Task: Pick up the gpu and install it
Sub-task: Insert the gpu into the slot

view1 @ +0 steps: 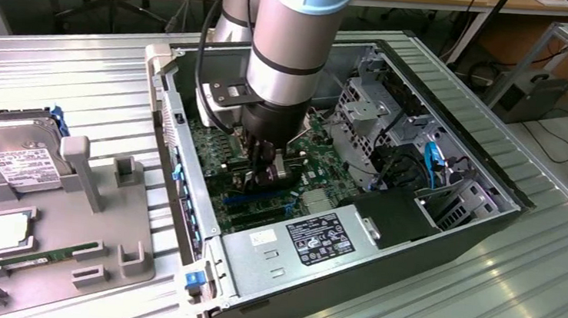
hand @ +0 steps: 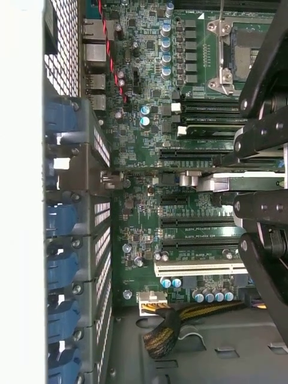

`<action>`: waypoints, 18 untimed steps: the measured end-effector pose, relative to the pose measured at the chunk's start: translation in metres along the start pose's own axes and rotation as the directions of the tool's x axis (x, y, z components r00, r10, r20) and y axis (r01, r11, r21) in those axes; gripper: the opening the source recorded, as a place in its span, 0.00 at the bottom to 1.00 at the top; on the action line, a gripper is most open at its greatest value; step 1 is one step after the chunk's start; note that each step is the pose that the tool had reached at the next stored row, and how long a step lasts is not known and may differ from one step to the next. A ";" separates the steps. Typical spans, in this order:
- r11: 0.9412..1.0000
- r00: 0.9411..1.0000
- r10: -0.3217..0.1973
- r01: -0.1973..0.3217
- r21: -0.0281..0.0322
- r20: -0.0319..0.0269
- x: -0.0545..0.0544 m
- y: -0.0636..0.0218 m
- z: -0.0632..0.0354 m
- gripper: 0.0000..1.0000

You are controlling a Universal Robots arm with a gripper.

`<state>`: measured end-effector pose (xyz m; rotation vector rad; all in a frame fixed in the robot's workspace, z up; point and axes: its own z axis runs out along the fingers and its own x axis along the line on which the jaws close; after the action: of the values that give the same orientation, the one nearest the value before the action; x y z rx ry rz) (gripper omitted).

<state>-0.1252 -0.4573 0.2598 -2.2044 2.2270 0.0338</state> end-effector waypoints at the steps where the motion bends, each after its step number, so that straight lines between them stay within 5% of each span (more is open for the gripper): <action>1: 1.000 1.000 0.000 0.000 0.000 0.001 0.000 0.0000 0.0000 0.26; 18: 1.000 1.000 0.000 0.000 0.000 0.008 0.000 -0.0001 0.0020 0.26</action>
<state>-0.1252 -0.4568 0.2578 -2.2003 2.2227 0.0427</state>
